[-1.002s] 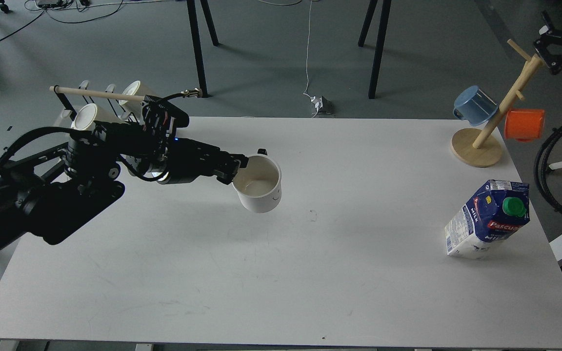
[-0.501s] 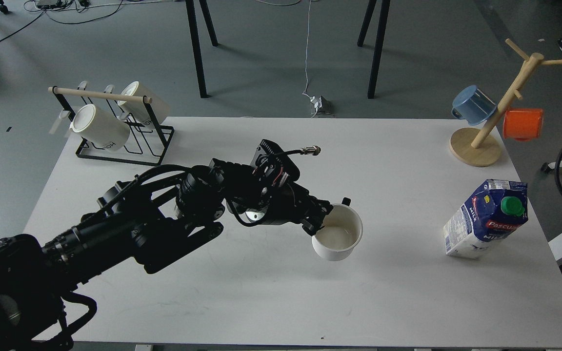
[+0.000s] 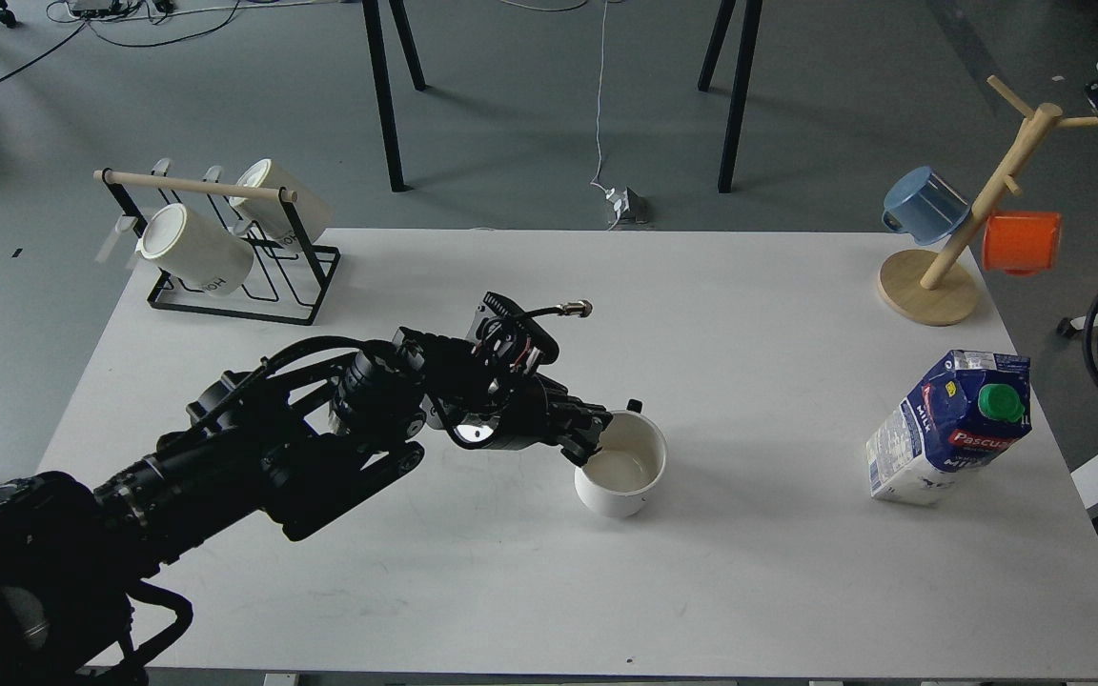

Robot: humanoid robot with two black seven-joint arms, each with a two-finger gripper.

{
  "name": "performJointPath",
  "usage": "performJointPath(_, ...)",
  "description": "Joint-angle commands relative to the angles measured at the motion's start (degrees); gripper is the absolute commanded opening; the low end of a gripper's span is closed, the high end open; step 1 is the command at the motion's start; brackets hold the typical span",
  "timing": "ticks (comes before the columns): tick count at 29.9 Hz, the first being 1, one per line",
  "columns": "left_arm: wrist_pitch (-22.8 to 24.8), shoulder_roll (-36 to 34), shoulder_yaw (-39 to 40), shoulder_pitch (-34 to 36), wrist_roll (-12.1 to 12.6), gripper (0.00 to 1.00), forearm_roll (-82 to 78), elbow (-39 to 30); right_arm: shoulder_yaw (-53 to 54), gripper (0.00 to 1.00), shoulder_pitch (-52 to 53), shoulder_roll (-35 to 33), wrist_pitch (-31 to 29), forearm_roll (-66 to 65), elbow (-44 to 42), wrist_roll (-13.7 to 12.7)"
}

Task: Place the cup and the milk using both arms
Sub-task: 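Carry the white mug to the table center and lower it, then open the left gripper and withdraw it back toward the mug rack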

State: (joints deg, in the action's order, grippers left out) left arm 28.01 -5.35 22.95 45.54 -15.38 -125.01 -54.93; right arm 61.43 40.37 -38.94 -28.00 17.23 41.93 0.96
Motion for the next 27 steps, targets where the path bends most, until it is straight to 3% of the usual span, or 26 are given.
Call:
performJointPath(1,-0.01,-0.09,-0.01,-0.1,-0.09,0.14,0.01,0.0,0.0,0.99,-0.03,0.01,0.0,0.0,-0.01,0.0)
performJointPath(8,-0.01,-1.32,0.78,-0.1,-0.71,0.46,0.01,-0.61,-0.08,0.99,-0.03,0.01,0.0,0.0,-0.01,0.0)
performJointPath(12,-1.1,-2.46,3.93,-0.01,-0.71,0.83,2.65,-0.88,-0.08,0.99,-0.03,0.1,0.0,0.0,0.08,0.0)
performJointPath(19,-2.61,-7.91,14.48,1.05,-1.23,0.88,19.77,-2.46,-0.08,0.99,-0.12,-0.43,0.0,0.0,0.34,0.0)
performJointPath(22,-2.69,-9.49,20.19,1.13,-4.82,0.99,31.71,-3.16,0.09,0.99,-0.12,-0.52,0.0,0.09,0.52,0.0)
performJointPath(24,-2.69,-10.55,23.18,1.13,-7.38,0.99,40.5,-2.99,0.27,0.99,-0.21,-1.04,0.0,0.61,1.22,0.0)
performJointPath(27,-3.48,-11.61,25.3,1.4,-8.27,0.99,54.12,-2.2,0.88,0.99,-1.52,-2.97,0.0,2.62,3.32,0.27)
